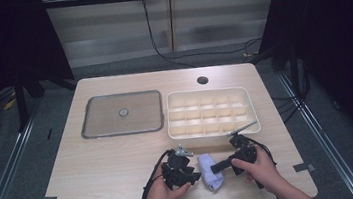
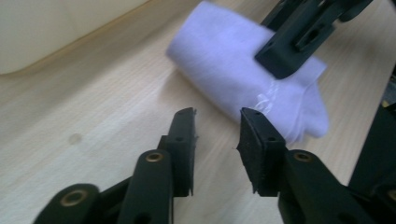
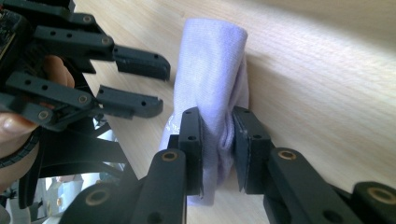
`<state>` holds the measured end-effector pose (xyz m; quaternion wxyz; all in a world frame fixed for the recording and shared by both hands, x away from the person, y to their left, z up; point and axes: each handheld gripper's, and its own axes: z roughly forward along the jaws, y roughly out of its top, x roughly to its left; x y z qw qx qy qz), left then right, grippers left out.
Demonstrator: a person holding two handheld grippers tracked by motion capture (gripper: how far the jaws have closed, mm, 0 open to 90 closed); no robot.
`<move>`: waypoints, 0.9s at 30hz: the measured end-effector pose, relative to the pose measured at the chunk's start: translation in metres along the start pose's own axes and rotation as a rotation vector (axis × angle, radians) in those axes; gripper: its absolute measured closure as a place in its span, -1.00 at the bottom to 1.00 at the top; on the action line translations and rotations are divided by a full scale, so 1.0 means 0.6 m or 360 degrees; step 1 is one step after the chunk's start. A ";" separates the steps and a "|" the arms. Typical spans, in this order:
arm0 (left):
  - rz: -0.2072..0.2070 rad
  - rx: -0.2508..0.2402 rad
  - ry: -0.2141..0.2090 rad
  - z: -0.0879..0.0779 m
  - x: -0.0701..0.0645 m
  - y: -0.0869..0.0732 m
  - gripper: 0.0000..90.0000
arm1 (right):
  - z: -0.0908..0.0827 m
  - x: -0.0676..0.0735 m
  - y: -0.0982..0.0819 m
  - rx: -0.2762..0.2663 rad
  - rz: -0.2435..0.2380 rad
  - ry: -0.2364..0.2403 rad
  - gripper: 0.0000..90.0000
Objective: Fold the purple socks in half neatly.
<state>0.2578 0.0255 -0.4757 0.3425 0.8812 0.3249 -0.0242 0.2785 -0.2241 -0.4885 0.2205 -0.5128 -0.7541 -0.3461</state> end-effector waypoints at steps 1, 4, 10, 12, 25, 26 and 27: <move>-0.0010 -0.0013 0.0016 -0.001 0.002 -0.001 0.36 | -0.002 0.000 0.001 0.0000 -0.0002 -0.0003 0.67; 0.0030 -0.0010 0.0064 -0.005 0.010 -0.002 0.18 | -0.009 -0.001 0.002 0.0009 -0.0010 -0.0021 0.67; 0.0069 -0.0024 0.0152 -0.005 0.027 -0.009 -0.07 | -0.018 0.001 0.008 0.0012 -0.0026 -0.0049 0.67; 0.0079 -0.0035 0.0171 -0.004 0.030 -0.011 -0.11 | -0.020 0.002 0.009 0.0017 -0.0031 -0.0058 0.67; 0.0136 -0.0071 0.0278 -0.009 0.055 -0.025 -0.36 | -0.027 0.014 0.021 0.0050 -0.0058 -0.0098 0.67; 0.0137 -0.0070 0.0282 -0.009 0.056 -0.025 -0.37 | -0.029 0.015 0.021 0.0055 -0.0064 -0.0106 0.67; 0.0136 -0.0071 0.0282 -0.008 0.057 -0.026 -0.37 | -0.031 0.016 0.022 0.0059 -0.0067 -0.0102 0.67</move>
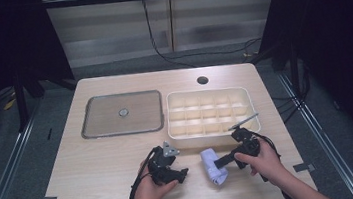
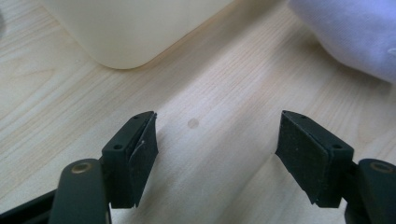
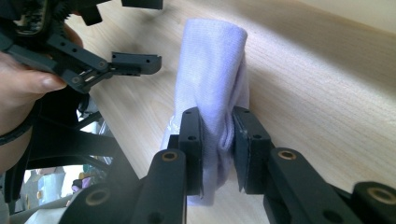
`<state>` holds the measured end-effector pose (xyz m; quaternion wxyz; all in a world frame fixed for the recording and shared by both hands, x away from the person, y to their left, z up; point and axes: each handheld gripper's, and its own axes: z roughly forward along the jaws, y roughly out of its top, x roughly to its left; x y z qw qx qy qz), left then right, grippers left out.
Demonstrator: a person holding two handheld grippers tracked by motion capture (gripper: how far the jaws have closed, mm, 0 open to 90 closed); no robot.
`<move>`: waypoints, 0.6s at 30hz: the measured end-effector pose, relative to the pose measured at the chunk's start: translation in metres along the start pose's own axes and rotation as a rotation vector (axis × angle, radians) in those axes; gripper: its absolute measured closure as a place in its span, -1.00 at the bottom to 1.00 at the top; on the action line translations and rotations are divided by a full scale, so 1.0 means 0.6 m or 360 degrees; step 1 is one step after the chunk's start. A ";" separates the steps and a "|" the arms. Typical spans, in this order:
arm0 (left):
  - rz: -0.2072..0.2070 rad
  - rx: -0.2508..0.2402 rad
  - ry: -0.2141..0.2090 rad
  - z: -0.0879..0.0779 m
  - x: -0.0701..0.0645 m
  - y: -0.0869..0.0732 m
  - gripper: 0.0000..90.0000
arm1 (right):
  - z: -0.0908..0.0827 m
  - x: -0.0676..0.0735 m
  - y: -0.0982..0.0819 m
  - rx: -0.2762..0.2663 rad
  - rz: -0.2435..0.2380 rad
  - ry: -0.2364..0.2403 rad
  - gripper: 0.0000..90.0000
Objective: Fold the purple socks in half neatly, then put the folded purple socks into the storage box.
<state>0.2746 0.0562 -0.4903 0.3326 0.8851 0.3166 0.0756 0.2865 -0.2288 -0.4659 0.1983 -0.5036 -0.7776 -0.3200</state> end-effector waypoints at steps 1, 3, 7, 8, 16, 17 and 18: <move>0.0008 -0.0001 0.0008 0.000 0.000 -0.001 -0.37 | -0.002 0.001 0.000 -0.0004 0.0000 0.0002 0.67; -0.0003 0.0000 0.0020 -0.001 0.001 -0.003 -0.39 | -0.005 0.004 0.001 -0.0011 -0.0005 0.0000 0.67; 0.0027 -0.0008 0.0041 -0.001 0.002 -0.007 -0.41 | -0.014 0.005 0.003 -0.0004 -0.0008 -0.0012 0.67; 0.0023 -0.0011 0.0026 0.001 0.002 -0.009 -0.42 | -0.016 0.004 0.004 -0.0001 -0.0006 -0.0018 0.67; 0.0072 -0.0027 0.0044 0.004 0.005 -0.013 -0.46 | -0.025 0.004 0.011 0.0012 -0.0023 -0.0045 0.67; 0.0072 -0.0029 0.0042 0.004 0.005 -0.013 -0.47 | -0.026 0.004 0.012 0.0023 -0.0026 -0.0053 0.67; 0.0069 -0.0043 0.0043 0.006 0.004 -0.014 -0.47 | -0.027 0.004 0.012 0.0022 -0.0026 -0.0054 0.67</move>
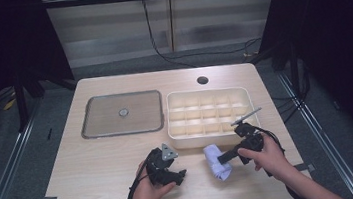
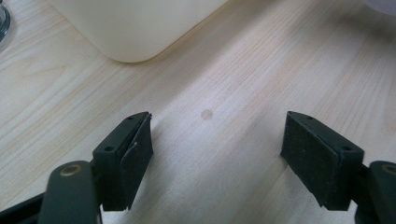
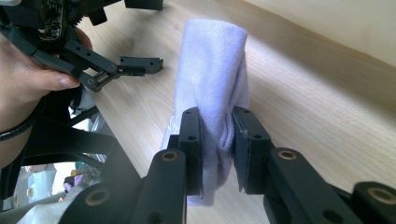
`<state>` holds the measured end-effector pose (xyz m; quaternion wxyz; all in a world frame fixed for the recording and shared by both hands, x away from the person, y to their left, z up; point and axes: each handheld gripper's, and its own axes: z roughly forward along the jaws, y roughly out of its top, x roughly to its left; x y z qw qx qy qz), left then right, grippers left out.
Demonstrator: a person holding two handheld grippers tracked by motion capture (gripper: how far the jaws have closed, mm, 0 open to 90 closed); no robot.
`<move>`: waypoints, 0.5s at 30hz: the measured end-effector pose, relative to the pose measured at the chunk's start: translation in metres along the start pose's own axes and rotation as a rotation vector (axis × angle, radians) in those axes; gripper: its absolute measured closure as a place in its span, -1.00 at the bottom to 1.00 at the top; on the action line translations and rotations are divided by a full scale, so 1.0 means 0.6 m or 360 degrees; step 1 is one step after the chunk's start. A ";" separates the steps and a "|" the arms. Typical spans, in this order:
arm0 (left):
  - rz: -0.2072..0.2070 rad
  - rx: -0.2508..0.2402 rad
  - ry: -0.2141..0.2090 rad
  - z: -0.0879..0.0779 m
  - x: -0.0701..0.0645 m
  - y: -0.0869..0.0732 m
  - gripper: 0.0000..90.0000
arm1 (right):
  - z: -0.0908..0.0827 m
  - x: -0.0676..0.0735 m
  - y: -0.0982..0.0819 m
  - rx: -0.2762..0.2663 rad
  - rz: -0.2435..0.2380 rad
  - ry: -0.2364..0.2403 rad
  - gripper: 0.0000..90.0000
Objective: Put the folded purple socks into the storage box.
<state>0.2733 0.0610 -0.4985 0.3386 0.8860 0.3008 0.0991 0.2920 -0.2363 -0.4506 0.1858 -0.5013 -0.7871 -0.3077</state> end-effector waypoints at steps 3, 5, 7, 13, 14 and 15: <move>0.0023 0.0002 0.0004 -0.001 0.001 -0.002 -0.51 | -0.003 -0.002 0.001 -0.0009 -0.0001 0.0008 0.67; 0.0025 -0.0026 -0.0001 0.001 0.001 -0.004 -0.53 | -0.007 -0.002 0.002 -0.0003 -0.0004 0.0004 0.67; 0.0020 -0.0026 -0.0004 0.001 0.000 -0.004 -0.55 | -0.013 -0.003 0.004 0.0004 -0.0011 -0.0008 0.67; 0.0017 -0.0063 -0.0011 0.003 0.000 -0.008 -0.58 | -0.029 -0.001 0.007 -0.0004 -0.0016 -0.0011 0.67; 0.0014 -0.0080 -0.0011 0.004 0.000 -0.009 -0.59 | -0.030 -0.001 0.007 -0.0011 -0.0019 -0.0013 0.67; 0.0028 -0.0080 -0.0003 0.004 0.000 -0.010 -0.59 | -0.034 -0.001 0.008 -0.0014 -0.0018 -0.0011 0.67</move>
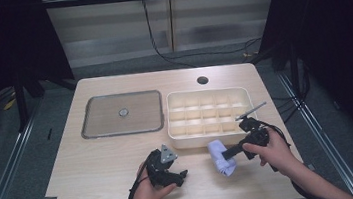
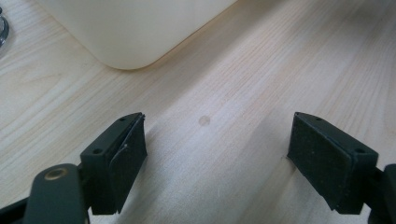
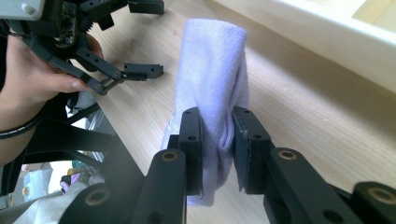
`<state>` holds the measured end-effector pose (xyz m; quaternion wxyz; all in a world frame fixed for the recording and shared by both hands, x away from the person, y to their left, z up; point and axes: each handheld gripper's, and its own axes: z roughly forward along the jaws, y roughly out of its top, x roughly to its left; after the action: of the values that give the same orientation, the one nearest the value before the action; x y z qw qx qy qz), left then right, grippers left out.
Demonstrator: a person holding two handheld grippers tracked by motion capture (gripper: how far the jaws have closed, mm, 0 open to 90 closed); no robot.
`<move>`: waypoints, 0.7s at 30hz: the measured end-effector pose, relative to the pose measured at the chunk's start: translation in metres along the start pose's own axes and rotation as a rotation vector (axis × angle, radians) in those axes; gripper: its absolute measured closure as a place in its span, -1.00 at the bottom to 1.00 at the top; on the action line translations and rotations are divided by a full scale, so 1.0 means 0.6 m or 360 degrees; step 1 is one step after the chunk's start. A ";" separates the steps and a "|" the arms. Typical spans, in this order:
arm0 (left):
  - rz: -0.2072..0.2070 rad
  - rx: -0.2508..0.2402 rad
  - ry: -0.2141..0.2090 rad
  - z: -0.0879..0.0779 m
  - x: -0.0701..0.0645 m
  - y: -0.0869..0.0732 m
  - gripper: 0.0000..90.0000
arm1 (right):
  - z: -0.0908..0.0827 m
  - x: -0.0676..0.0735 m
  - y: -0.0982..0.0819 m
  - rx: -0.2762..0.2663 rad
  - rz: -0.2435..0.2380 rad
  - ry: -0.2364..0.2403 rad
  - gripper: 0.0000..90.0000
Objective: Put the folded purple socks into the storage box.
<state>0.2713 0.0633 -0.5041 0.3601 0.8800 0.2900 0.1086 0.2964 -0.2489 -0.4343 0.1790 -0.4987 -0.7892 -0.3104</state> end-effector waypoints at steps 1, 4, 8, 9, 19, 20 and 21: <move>-0.0007 0.0001 -0.0013 0.000 0.000 -0.001 -0.59 | -0.002 0.000 0.001 -0.0005 -0.0005 -0.0002 0.67; -0.0004 -0.0021 -0.0004 0.000 0.000 -0.003 -0.59 | -0.011 0.002 0.003 -0.0007 -0.0008 -0.0004 0.67; -0.0010 -0.0031 -0.0006 -0.001 -0.001 -0.005 -0.60 | -0.018 0.004 0.006 -0.0001 -0.0027 -0.0007 0.67; -0.0011 -0.0037 -0.0007 -0.001 -0.001 -0.006 -0.60 | -0.020 0.006 0.008 0.0006 -0.0023 -0.0013 0.67; 0.0007 -0.0057 -0.0020 0.000 0.001 -0.008 -0.63 | -0.044 0.012 0.024 0.0005 -0.0043 -0.0033 0.67; 0.0007 -0.0057 -0.0020 0.000 0.001 -0.008 -0.63 | -0.047 0.012 0.026 -0.0001 -0.0044 -0.0034 0.67; 0.0007 -0.0057 -0.0020 0.000 0.001 -0.008 -0.63 | -0.049 0.012 0.028 -0.0002 -0.0042 -0.0038 0.67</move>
<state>0.2697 0.0664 -0.5077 0.3773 0.8747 0.2839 0.1090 0.3077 -0.2586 -0.4026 0.1653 -0.4919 -0.7977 -0.3072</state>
